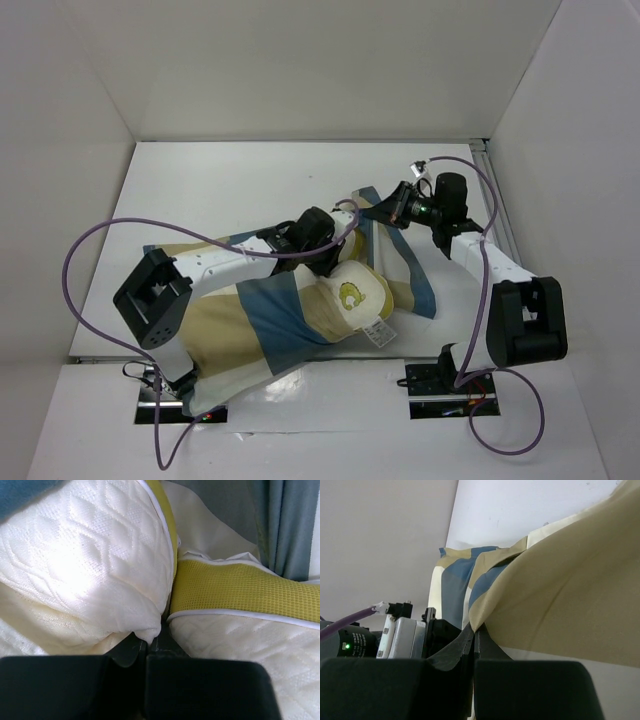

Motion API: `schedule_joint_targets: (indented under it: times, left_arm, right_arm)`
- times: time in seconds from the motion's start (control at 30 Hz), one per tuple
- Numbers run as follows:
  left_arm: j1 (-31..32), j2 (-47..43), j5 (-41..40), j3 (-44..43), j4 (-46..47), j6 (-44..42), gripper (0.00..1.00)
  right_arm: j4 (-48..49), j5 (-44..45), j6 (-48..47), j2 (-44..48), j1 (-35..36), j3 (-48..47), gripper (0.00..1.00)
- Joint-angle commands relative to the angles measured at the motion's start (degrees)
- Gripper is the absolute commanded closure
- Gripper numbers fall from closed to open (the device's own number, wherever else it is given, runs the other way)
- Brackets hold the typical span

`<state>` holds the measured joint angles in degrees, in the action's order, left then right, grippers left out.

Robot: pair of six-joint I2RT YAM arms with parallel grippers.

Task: Put the pillow into the pillowcase

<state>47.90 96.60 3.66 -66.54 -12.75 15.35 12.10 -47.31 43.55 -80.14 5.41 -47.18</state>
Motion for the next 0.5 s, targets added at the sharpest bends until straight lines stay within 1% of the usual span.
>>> schedule_joint_targets:
  times: [0.0, 0.17, 0.2, 0.3, 0.37, 0.47]
  left_arm:
    - [1.93, -0.62, 4.95, 3.52, -10.37, 1.07, 1.00]
    - [1.93, 0.52, 4.95, 3.53, -7.38, 2.93, 1.00]
    - [1.93, 0.52, 4.95, 3.53, -6.85, 3.45, 1.00]
    - [0.71, 0.52, 4.43, 3.53, -5.44, 4.68, 1.00]
    - [0.70, 1.04, 3.90, 1.60, -4.91, 5.21, 1.00]
    - [0.70, 2.80, 2.59, -1.56, -4.91, 5.21, 1.00]
  right_arm:
    - [3.37, -1.11, -1.80, 2.00, -0.58, -3.97, 1.00]
    - [-0.31, -2.61, -6.28, 3.59, 2.32, -5.73, 1.00]
    - [-3.28, -2.61, -7.15, 3.59, 3.02, -5.73, 1.00]
    - [-8.29, -4.10, -10.06, 3.59, 4.60, -6.35, 1.00]
    - [-8.32, -6.20, -10.68, 3.59, 5.13, -4.08, 1.00]
    - [-4.46, -9.11, -7.88, 6.47, 5.14, -0.47, 1.00]
